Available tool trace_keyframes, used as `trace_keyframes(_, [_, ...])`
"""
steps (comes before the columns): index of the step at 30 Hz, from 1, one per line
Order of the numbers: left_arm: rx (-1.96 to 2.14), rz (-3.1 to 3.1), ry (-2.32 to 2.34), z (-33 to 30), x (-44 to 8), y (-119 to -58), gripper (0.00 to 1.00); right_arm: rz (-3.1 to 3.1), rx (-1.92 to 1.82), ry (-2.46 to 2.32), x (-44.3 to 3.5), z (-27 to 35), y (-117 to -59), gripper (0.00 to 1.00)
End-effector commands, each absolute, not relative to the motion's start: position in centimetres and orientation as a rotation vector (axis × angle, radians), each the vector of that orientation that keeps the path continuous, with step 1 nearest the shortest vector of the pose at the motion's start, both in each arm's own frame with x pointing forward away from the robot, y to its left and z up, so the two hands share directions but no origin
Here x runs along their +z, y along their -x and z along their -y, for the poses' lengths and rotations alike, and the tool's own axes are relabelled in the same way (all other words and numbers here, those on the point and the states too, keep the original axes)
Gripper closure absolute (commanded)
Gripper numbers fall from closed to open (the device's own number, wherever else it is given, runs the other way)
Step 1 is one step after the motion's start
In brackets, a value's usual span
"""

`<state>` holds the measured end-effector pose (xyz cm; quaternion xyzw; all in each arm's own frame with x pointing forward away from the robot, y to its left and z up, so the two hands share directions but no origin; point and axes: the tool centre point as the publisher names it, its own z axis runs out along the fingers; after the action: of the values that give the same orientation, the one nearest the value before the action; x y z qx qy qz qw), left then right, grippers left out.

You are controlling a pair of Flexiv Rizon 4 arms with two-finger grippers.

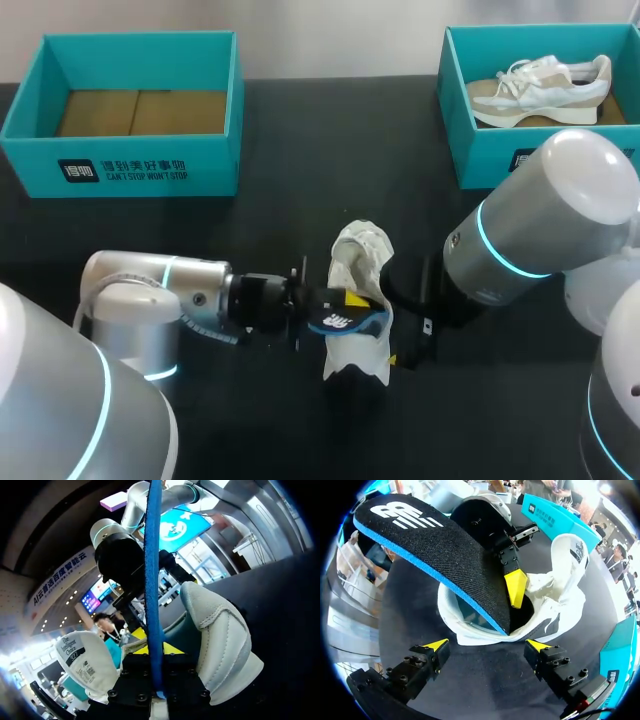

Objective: Take the shoe out of the shoebox, open the shoe tongue, remove and reinsert the insole, then place the shoe into the shoebox

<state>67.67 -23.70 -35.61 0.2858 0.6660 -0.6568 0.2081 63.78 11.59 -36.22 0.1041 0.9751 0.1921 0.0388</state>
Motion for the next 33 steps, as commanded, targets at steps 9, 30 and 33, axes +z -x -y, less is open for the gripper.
trace_keyframes(9, [-1.836,-1.820,-0.790,23.6,-34.7,-67.1,0.78,-2.988,0.588,-0.321,-36.3,-11.7,-63.7,0.00])
trace_keyframes(30, [-1.804,-1.784,-0.859,23.1,-31.7,-65.6,0.67,-2.988,0.588,-0.321,-36.3,-11.7,-63.7,0.00])
trace_keyframes(33, [-1.788,-1.782,-0.886,23.0,-31.7,-65.4,0.71,-2.988,0.588,-0.321,-36.3,-11.7,-63.7,0.00])
